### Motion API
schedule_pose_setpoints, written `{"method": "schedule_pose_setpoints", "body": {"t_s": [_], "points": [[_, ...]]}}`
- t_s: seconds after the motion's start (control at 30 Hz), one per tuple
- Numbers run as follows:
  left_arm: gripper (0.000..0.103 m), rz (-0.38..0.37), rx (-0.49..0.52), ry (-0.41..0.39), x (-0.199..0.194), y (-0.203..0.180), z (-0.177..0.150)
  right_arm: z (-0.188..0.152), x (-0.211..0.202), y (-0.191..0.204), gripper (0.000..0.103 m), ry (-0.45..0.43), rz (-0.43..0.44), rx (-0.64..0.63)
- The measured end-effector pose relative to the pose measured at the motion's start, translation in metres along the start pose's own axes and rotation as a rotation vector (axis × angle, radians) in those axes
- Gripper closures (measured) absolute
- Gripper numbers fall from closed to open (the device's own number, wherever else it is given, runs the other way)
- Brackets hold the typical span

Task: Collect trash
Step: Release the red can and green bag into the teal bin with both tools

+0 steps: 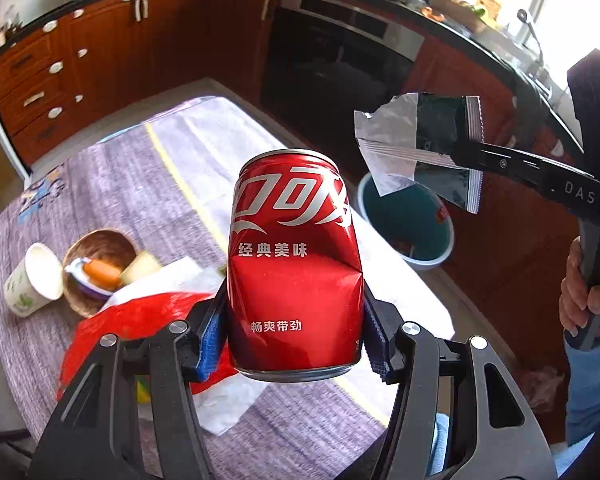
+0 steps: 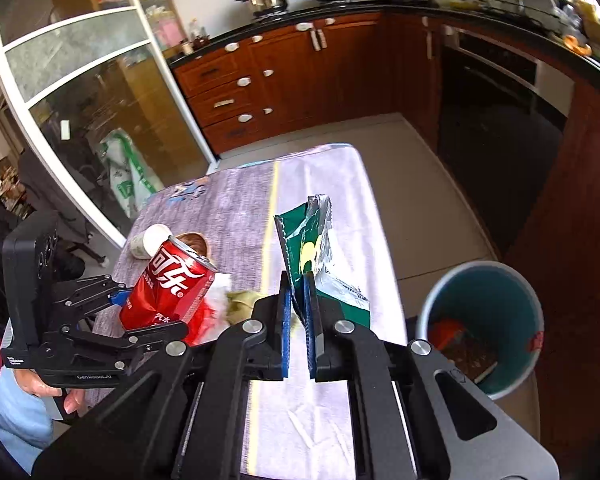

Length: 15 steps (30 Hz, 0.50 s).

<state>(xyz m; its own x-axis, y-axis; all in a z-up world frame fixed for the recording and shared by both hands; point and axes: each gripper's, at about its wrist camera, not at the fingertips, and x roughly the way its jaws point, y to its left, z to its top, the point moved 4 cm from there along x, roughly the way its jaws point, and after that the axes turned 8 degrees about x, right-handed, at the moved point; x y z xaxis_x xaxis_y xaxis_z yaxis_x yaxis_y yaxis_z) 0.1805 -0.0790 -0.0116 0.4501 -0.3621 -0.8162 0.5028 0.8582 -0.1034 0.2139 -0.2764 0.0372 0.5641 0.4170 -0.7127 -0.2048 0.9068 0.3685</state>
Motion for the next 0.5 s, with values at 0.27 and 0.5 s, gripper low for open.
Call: {"method": "schedule_pose_setpoints", "body": {"t_s": [0.27,0.5], "points": [[0.045,-0.06,0.158,0.091,0.069,-0.086,0.052,-0.021,-0.013,-0.124,0.097,-0.011,-0.097,0.188],[0.045,-0.089,0.244,0.185,0.137,-0.138,0.074,-0.046,0.005,-0.194,0.097,0.04,-0.131,0.315]]}}
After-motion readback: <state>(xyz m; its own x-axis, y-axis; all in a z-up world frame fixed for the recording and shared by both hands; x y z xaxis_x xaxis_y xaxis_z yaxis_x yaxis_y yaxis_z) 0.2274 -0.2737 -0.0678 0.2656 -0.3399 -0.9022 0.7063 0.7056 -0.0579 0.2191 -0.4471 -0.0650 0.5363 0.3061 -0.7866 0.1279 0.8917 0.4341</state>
